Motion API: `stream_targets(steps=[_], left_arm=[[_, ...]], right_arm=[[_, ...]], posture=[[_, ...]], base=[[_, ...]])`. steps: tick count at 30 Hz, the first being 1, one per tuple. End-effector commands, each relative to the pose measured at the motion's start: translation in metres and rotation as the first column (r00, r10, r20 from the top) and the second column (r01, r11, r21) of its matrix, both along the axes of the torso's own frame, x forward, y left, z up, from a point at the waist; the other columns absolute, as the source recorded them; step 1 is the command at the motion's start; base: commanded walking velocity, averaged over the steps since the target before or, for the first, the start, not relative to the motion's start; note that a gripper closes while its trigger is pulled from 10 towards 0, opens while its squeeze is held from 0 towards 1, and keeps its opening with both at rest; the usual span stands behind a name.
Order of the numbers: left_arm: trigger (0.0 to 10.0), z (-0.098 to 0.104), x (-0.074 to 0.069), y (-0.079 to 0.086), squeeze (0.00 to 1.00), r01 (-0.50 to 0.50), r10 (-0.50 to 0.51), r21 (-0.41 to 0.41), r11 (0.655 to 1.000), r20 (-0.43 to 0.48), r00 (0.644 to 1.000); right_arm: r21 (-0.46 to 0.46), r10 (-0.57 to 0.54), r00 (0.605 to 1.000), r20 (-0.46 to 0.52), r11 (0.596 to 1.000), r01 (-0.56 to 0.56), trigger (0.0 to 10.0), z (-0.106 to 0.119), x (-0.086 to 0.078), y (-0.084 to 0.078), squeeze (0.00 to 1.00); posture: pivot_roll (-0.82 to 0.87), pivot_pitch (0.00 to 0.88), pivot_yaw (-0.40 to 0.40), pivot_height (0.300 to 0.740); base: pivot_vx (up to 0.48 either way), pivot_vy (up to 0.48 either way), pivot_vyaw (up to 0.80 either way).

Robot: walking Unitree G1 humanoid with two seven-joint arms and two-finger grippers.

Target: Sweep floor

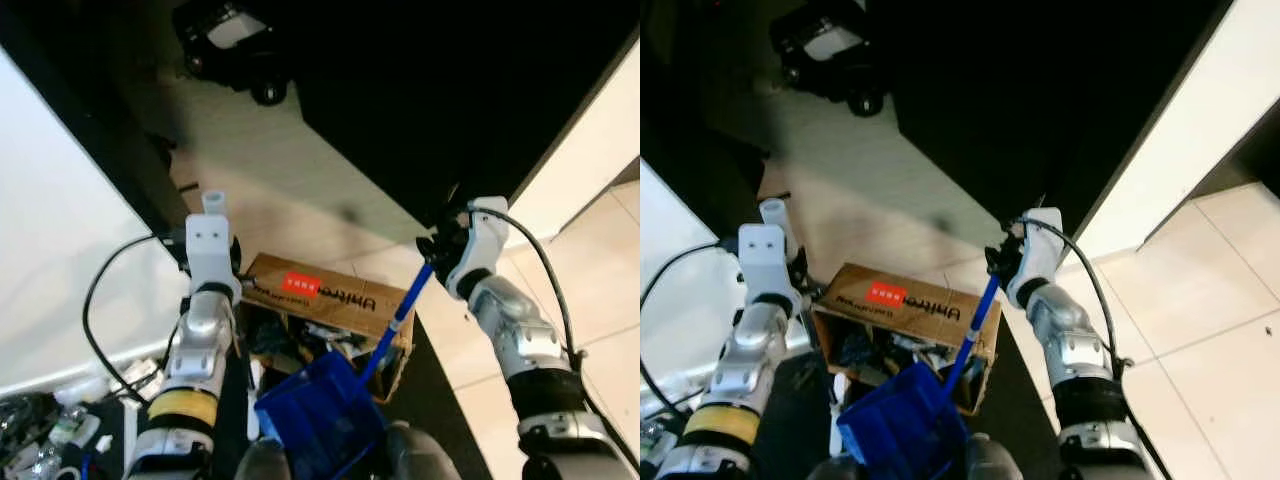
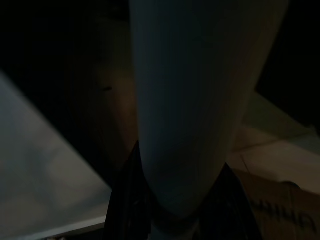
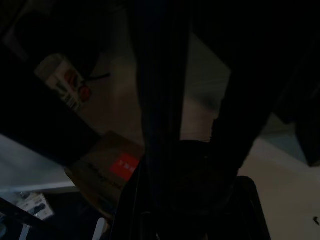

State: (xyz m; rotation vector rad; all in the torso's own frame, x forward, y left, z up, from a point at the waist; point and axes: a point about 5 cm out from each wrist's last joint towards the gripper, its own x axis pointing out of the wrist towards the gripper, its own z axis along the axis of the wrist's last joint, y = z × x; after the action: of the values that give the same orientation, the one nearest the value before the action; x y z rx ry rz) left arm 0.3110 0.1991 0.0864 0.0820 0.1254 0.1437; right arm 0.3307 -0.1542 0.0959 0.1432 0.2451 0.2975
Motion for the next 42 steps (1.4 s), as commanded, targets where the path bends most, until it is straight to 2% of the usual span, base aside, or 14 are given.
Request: stream_targets(steps=[1,7,10,12,13,14,16,18,22,33,34,36,38,42], left_arm=[[10.0,-0.012,-0.006,0.000,0.00,-0.010,0.009,-0.019,1.000,-0.056,0.998],[10.0,-0.012,-0.006,0.002,0.00,-0.015,0.014,-0.012,1.000,-0.056,0.998],[10.0,-0.011,-0.005,0.002,0.00,-0.013,0.012,-0.009,1.000,-0.052,0.999],[10.0,-0.011,-0.005,0.002,0.00,-0.012,0.012,-0.009,1.000,-0.049,0.999],[10.0,-0.011,-0.005,0.002,0.00,-0.012,0.012,-0.009,1.000,-0.049,0.999],[10.0,-0.010,-0.005,0.003,0.00,-0.012,0.012,-0.008,1.000,-0.046,0.999],[10.0,-0.009,-0.005,0.003,0.00,-0.011,0.011,-0.008,1.000,-0.043,0.999],[10.0,-0.009,-0.005,0.003,0.00,-0.011,0.010,-0.008,1.000,-0.043,0.999],[10.0,-0.009,-0.005,0.002,0.00,-0.004,0.004,-0.013,1.000,-0.038,0.999],[10.0,-0.008,-0.004,-0.001,0.00,0.013,-0.013,-0.014,1.000,-0.032,0.999],[10.0,-0.008,-0.004,0.000,0.00,0.012,-0.012,-0.011,1.000,-0.031,0.999],[10.0,-0.007,-0.004,0.001,0.00,0.011,-0.012,-0.010,1.000,-0.030,0.999],[10.0,-0.007,-0.004,0.001,0.00,0.011,-0.011,-0.009,1.000,-0.029,1.000],[10.0,-0.007,-0.004,0.001,0.00,0.013,-0.014,-0.007,1.000,-0.028,1.000]], right_arm=[[0.010,0.001,1.000,-0.013,1.000,-0.001,10.0,-0.001,-0.001,0.000,0.00],[0.014,0.002,1.000,-0.014,1.000,-0.002,10.0,0.000,0.001,-0.001,0.00],[0.048,-0.015,1.000,0.009,0.999,0.014,10.0,0.011,0.007,-0.005,0.00],[0.098,-0.037,0.998,0.042,0.995,0.033,10.0,0.025,0.014,-0.010,0.00],[0.098,-0.037,0.998,0.042,0.995,0.033,10.0,0.025,0.014,-0.010,0.00],[0.142,-0.065,0.993,0.096,0.989,0.051,10.0,0.046,0.022,-0.017,0.00],[0.175,-0.098,0.984,0.149,0.982,0.071,10.0,0.067,0.030,-0.026,0.00],[0.178,-0.102,0.983,0.155,0.981,0.074,10.0,0.069,0.031,-0.027,0.00],[0.181,-0.133,0.967,0.216,0.979,0.094,10.0,0.091,0.038,-0.039,0.00],[0.153,-0.155,0.960,0.234,0.981,0.121,10.0,0.098,0.045,-0.050,0.00],[0.159,-0.194,0.947,0.257,0.975,0.156,10.0,0.105,0.048,-0.059,0.00],[0.166,-0.211,0.940,0.267,0.971,0.170,10.0,0.108,0.049,-0.062,0.00],[0.203,-0.301,0.901,0.312,0.948,0.247,10.0,0.119,0.052,-0.076,0.00],[0.250,-0.389,0.845,0.366,0.916,0.313,10.0,0.131,0.053,-0.091,0.00]], posture=[[0.00,0.127,-0.029,0.740],[0.00,0.125,-0.027,0.740],[0.00,0.125,-0.027,0.740],[0.00,0.126,-0.029,0.740],[0.00,0.126,-0.029,0.740],[0.00,0.126,-0.030,0.740],[0.00,0.124,-0.029,0.740],[0.00,0.124,-0.029,0.740],[-0.01,0.123,-0.029,0.740],[0.00,0.121,-0.026,0.740],[0.00,0.122,-0.026,0.740],[0.00,0.122,-0.026,0.740],[0.00,0.119,-0.022,0.740],[0.00,0.115,-0.019,0.740]], base=[[0.000,0.424,0.00],[0.000,0.357,0.00],[0.000,0.000,0.00],[0.000,0.000,0.00],[0.000,0.000,0.00],[0.000,0.000,0.00],[0.000,0.000,0.00],[0.000,0.000,0.00],[0.000,0.000,0.00],[0.000,0.000,0.00],[0.000,0.000,0.00],[0.000,0.000,0.00],[0.000,0.000,0.00],[0.000,0.000,0.00]])
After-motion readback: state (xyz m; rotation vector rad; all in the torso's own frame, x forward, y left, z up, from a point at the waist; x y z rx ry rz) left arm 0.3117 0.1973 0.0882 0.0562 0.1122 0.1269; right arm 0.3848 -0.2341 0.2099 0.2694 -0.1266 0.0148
